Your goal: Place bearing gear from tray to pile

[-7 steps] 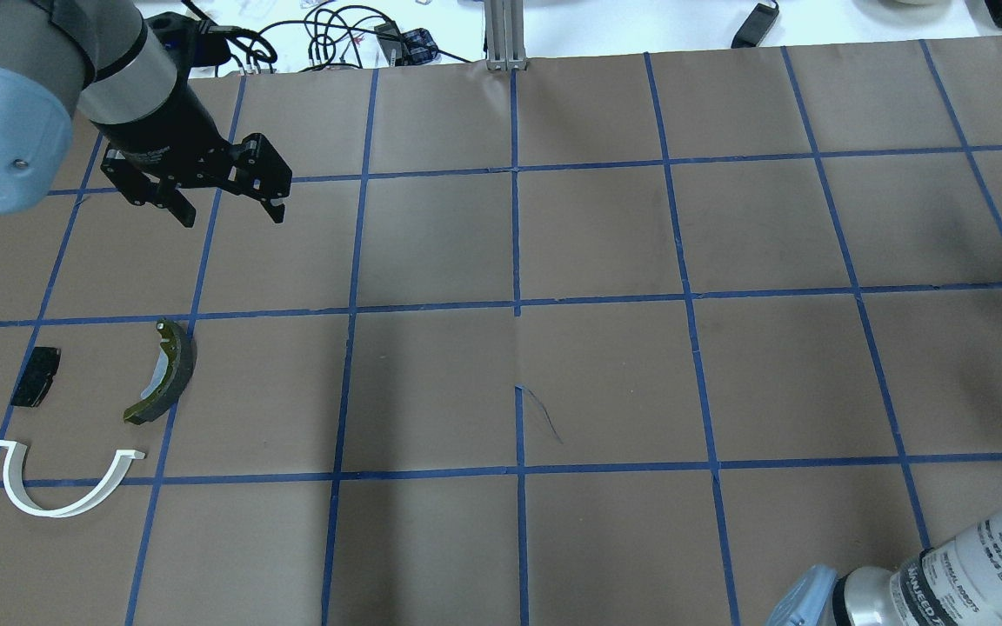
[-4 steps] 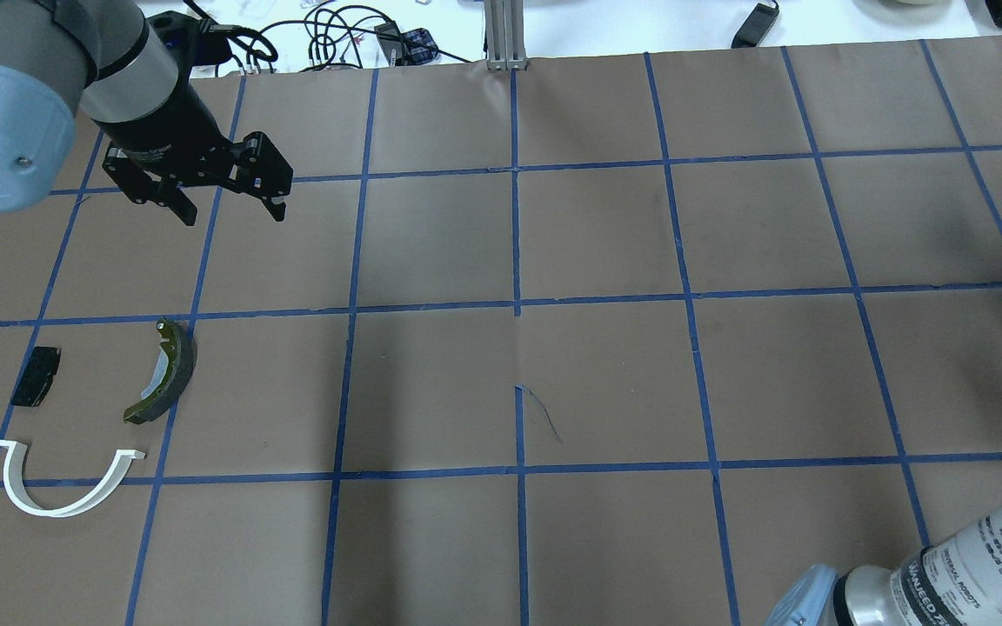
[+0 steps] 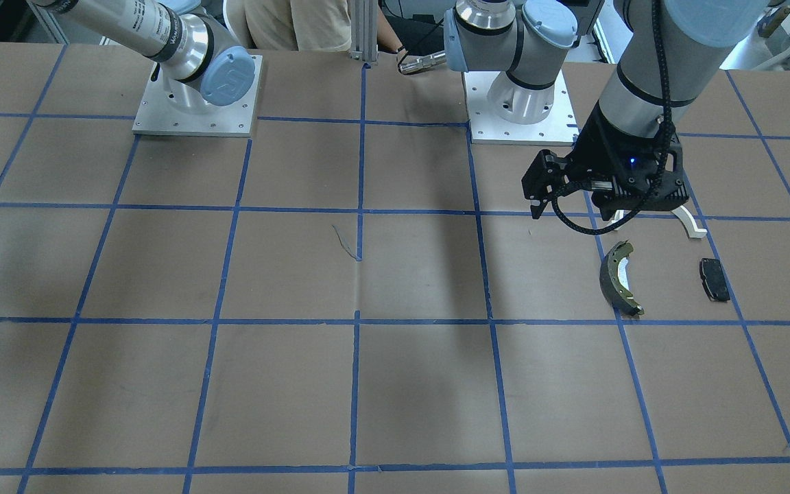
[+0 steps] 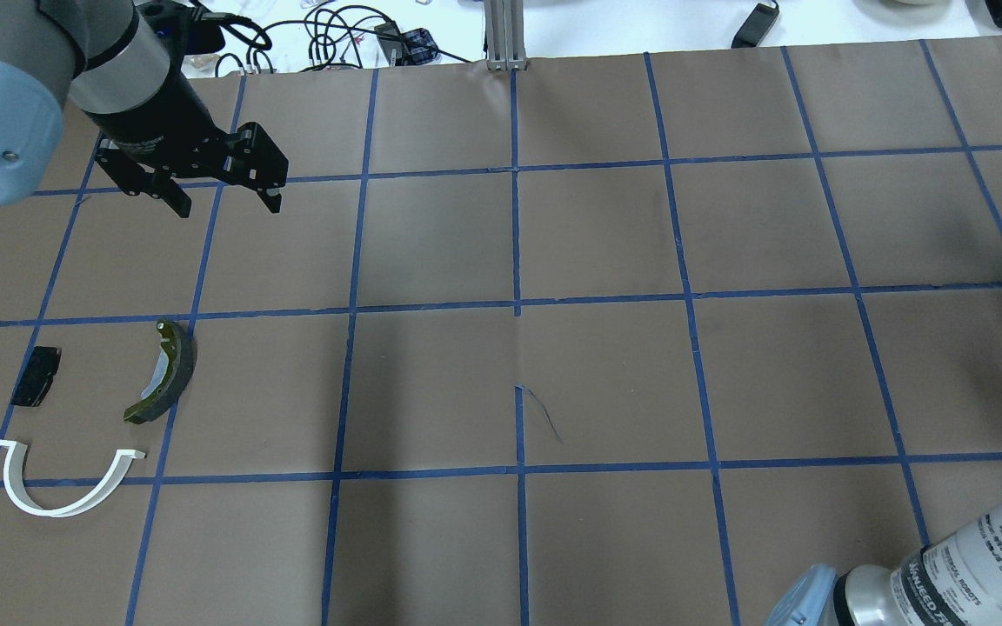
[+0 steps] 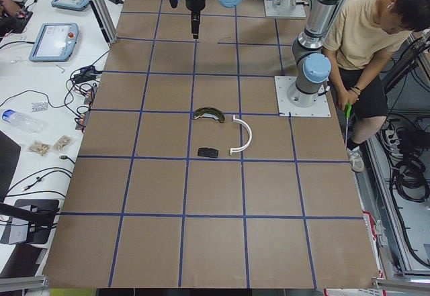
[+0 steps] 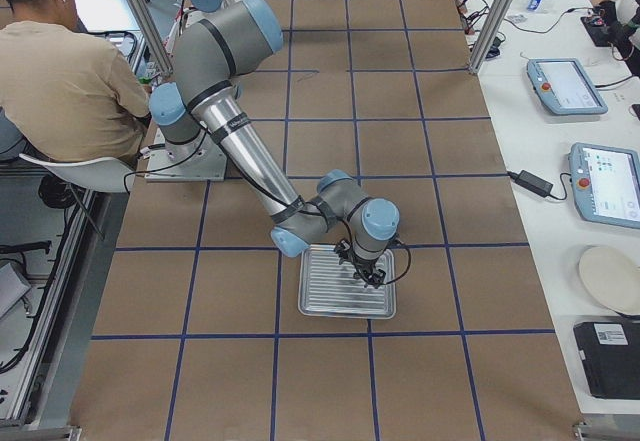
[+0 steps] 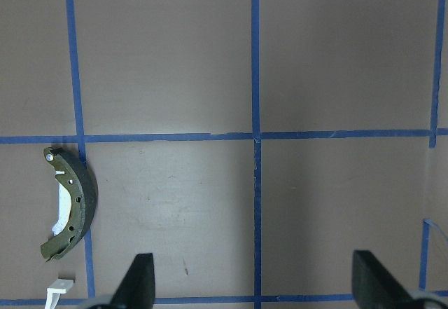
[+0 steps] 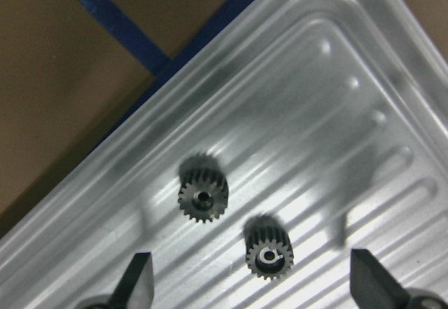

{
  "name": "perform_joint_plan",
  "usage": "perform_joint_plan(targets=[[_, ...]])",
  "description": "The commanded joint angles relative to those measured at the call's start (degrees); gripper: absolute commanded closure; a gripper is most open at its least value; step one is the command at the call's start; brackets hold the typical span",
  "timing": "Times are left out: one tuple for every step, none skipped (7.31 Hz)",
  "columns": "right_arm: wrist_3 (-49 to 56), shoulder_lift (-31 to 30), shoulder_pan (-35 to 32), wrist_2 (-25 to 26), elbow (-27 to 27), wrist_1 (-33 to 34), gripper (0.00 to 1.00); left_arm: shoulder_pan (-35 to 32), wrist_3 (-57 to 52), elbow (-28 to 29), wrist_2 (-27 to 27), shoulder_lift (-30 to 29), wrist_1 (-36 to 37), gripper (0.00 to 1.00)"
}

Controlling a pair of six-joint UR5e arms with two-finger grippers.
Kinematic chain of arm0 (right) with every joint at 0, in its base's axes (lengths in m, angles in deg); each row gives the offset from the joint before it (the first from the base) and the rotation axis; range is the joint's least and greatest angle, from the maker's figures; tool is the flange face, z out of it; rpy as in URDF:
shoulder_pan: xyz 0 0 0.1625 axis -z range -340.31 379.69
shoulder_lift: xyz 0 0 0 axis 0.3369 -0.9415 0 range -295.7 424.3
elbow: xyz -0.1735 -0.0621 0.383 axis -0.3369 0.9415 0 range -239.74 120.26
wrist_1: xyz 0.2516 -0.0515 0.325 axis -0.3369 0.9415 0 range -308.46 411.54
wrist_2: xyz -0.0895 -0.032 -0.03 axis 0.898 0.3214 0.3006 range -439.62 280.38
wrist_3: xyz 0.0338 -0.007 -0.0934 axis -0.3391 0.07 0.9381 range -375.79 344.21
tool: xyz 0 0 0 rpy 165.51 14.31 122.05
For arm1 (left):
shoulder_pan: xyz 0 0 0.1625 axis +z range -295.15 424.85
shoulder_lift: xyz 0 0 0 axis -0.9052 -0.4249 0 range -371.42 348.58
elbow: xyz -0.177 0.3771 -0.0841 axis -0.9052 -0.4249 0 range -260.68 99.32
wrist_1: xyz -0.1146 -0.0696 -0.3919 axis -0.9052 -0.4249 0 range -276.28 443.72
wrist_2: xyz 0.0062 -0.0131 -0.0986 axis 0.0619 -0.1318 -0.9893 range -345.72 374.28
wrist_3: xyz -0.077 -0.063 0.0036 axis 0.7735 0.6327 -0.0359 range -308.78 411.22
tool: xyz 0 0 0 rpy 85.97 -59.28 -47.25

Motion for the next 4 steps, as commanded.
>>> perform_joint_plan(targets=[[-0.5, 0.2, 0.0, -0.4, -0.2, 0.1, 0.22, -0.1, 0.0, -0.6, 0.0, 0.0, 0.1, 0.00], [-1.6, 0.2, 0.0, -0.6, -0.3, 0.1, 0.26, 0.0, -0.1, -0.9, 0.1, 0.0, 0.1, 0.00], [-2.0, 0.2, 0.0, -0.6, -0.5, 0.1, 0.26, -0.1, -0.1, -0.9, 0.1, 0.0, 0.1, 0.00], [-1.9, 0.1, 0.1, -0.4, -0.1, 0.1, 0.44, -0.1, 0.0, -0.9, 0.0, -0.2, 0.1, 0.00]])
